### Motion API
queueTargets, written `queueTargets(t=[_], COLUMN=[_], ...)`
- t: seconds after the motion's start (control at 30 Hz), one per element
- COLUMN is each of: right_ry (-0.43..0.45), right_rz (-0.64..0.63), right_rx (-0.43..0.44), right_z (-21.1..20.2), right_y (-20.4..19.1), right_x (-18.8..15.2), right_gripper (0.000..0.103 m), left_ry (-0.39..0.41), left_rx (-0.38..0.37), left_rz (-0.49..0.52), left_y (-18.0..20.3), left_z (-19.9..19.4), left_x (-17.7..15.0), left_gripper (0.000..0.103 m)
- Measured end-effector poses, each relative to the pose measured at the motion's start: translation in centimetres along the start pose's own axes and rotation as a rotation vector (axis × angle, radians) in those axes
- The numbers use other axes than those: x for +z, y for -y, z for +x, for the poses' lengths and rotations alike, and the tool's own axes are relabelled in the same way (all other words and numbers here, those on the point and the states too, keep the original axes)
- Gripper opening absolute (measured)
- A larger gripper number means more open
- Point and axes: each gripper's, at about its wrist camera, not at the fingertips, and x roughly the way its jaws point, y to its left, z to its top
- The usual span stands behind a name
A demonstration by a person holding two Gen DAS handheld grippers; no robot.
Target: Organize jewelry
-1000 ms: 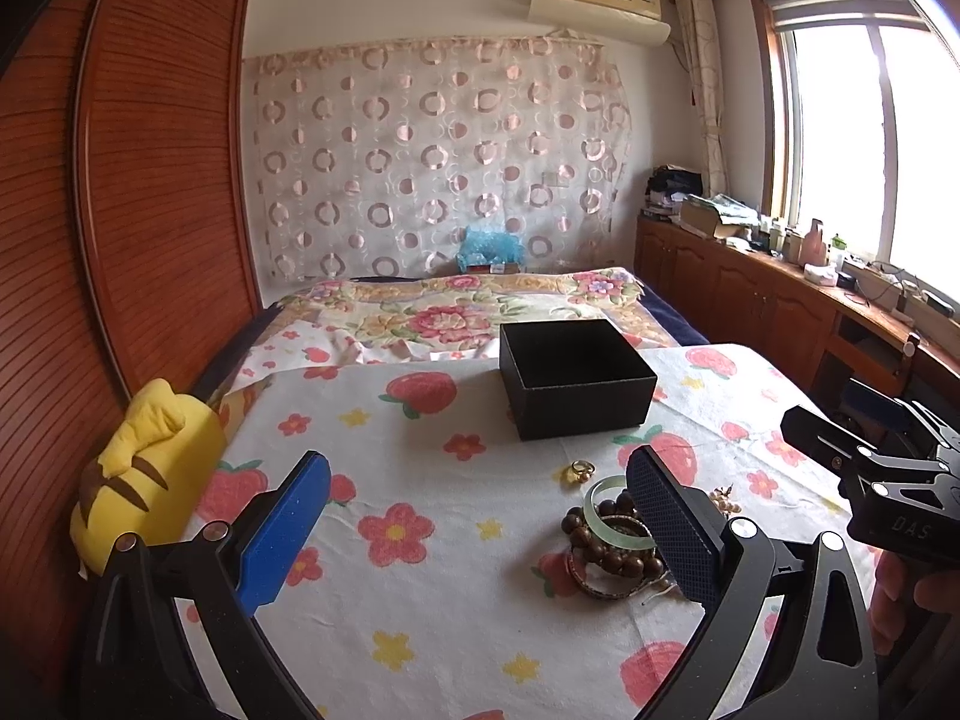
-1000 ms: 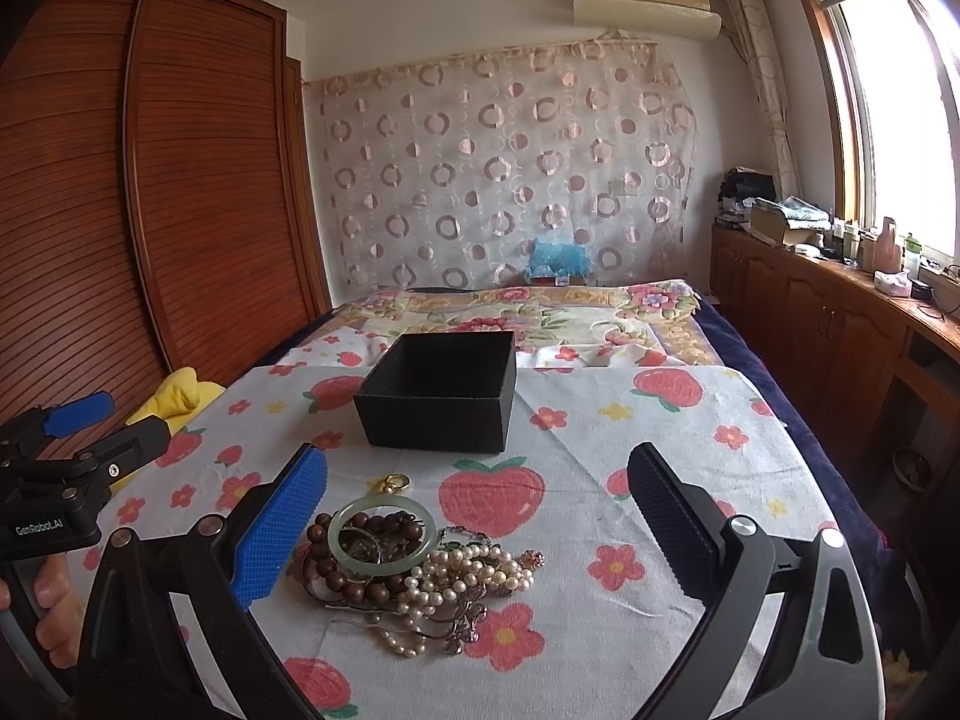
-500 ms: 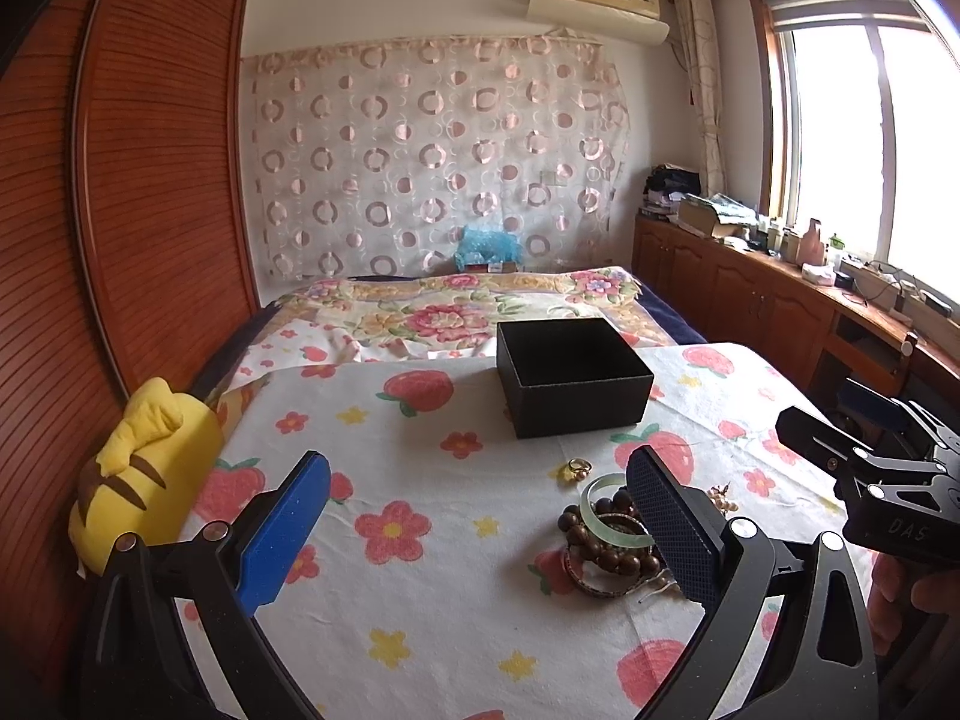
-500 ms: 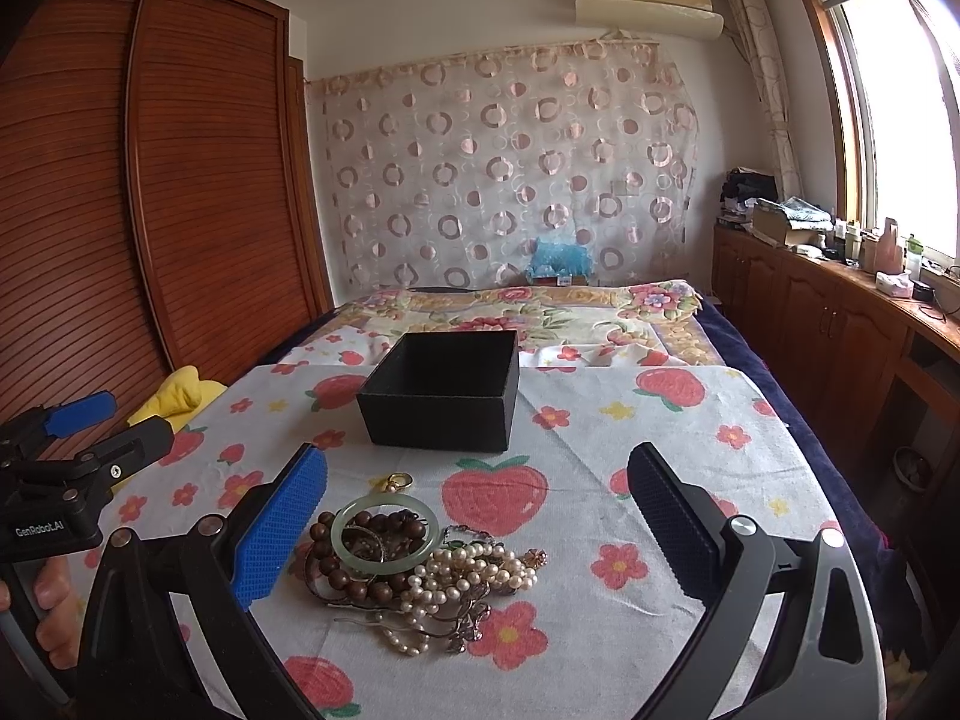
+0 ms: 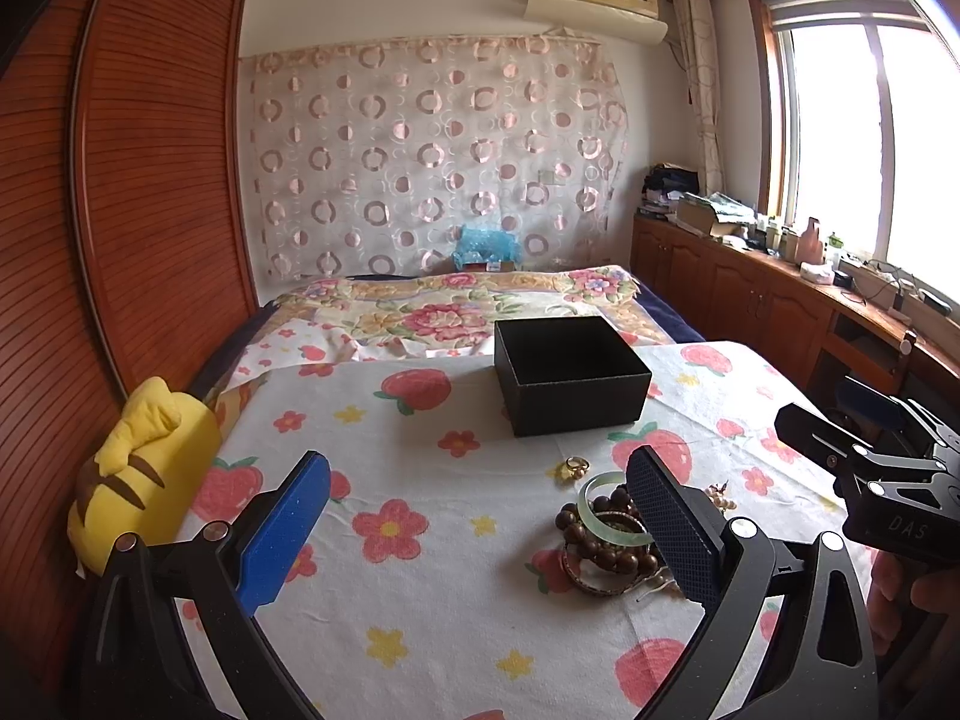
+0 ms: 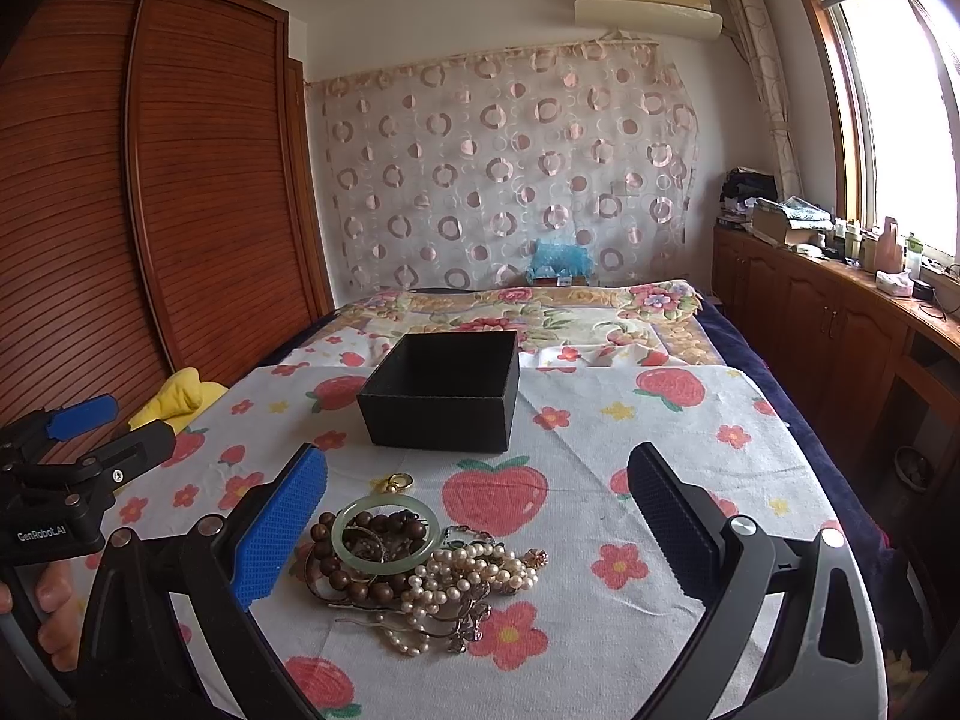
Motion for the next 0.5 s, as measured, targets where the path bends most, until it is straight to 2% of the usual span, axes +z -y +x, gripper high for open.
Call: queueTargets(t=[0.5], right_ry=[0.001], right_rz=[0.001], right_rx=[0.001], right_z=[-0.03], right_y=[0.03], right_x=[0.01], right_gripper=[0.1], left_ry=[0.0], left_rx=[-0.001], left_rz=[-0.001], left_y=[0.02], left_z=[0.0], left_x=[0.05], left_gripper=[0.095])
